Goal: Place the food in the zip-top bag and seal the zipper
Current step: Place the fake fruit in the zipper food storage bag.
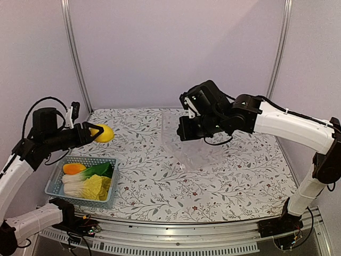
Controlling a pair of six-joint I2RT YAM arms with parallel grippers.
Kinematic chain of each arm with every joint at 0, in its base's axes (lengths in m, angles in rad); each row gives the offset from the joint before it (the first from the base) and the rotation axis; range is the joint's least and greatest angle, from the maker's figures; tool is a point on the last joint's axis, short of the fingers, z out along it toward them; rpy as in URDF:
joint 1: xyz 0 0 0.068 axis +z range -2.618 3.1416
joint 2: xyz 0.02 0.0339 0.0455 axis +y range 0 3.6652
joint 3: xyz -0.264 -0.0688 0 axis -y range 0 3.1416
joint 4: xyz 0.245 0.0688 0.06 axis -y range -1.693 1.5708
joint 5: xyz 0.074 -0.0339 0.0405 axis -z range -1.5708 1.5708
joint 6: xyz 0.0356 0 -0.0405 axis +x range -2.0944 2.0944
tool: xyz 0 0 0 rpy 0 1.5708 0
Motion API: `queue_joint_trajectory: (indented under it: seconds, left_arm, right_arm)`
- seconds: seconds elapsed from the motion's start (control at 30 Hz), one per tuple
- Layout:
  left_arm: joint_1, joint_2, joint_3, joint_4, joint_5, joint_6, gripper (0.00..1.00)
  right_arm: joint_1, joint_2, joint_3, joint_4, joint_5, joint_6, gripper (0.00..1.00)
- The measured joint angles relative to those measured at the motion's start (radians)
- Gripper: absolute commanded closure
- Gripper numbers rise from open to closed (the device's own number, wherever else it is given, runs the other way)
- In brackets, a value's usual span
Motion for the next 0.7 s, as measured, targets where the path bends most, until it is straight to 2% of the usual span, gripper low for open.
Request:
queue_joint_trajectory:
  seconds: [0.27,0.43,0.7]
  left_arm:
    - [-0.246,0.114,0.048,0.159,0.045,-0.006,0.44]
    - [-0.400,0.224,0.087,0.274,0.026,-0.021,0.44]
    - [-0.536,0.385,0.137,0.420,-0.001,-0.031,0.44]
  right_arm:
    - [0.000,0.000,0.000,0.000,-0.014,-0.010,1.00]
    - [0.000,0.000,0.000,0.000,-0.028,-0.014,1.00]
    - [0.000,0.000,0.000,0.006,-0.055,-0.016,1.00]
